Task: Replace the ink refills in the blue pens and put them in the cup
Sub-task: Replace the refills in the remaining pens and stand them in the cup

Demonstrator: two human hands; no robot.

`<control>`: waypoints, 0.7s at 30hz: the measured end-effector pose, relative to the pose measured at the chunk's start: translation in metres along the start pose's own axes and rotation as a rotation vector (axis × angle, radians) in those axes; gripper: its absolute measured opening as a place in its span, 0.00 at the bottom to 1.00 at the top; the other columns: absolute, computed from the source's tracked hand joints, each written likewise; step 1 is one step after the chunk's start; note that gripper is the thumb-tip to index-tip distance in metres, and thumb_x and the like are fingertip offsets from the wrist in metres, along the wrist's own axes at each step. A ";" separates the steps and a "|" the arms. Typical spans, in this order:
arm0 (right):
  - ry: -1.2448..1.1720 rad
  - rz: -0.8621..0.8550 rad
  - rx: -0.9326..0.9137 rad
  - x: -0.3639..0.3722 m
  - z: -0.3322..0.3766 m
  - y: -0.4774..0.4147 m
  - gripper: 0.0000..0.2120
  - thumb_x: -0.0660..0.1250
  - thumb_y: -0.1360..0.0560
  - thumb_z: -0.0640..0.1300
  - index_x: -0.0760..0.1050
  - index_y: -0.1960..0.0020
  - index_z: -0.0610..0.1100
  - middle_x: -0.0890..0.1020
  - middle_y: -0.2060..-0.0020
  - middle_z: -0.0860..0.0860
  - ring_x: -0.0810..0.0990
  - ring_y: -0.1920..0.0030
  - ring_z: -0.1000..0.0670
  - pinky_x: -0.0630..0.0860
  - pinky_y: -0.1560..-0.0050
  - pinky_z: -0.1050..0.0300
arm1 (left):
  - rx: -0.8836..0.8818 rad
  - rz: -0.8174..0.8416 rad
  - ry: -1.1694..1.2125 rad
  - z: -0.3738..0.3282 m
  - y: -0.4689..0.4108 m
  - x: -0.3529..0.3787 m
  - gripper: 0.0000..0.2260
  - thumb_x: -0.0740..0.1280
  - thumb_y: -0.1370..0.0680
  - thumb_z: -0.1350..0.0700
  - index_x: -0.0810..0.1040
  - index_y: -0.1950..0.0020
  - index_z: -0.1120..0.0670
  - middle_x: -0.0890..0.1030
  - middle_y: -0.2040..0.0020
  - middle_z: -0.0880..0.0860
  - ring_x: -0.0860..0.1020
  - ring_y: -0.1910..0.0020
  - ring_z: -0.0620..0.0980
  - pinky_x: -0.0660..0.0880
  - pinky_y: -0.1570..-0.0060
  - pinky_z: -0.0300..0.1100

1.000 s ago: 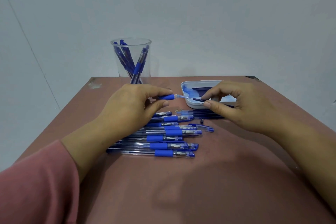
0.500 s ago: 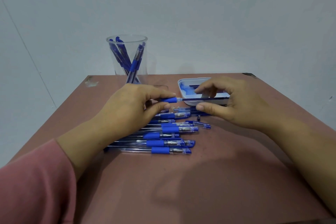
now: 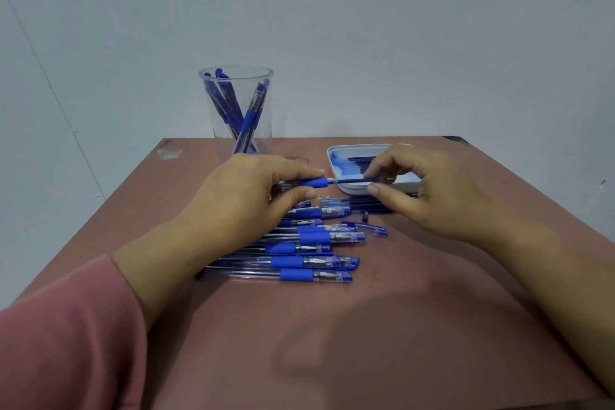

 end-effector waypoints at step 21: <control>0.172 0.241 0.034 0.010 -0.021 0.000 0.15 0.70 0.25 0.47 0.76 0.49 0.68 0.75 0.53 0.63 0.71 0.46 0.59 0.69 0.44 0.59 | 0.017 0.020 -0.010 -0.005 0.000 0.000 0.16 0.65 0.26 0.44 0.80 0.39 0.41 0.69 0.60 0.24 0.76 0.58 0.34 0.75 0.54 0.32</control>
Point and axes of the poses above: each hand's wrist, its own y-axis away from the middle knuckle, its own x-axis out of the palm, z = x × y, the point moved 5 cm from there along -y, towards the middle knuckle
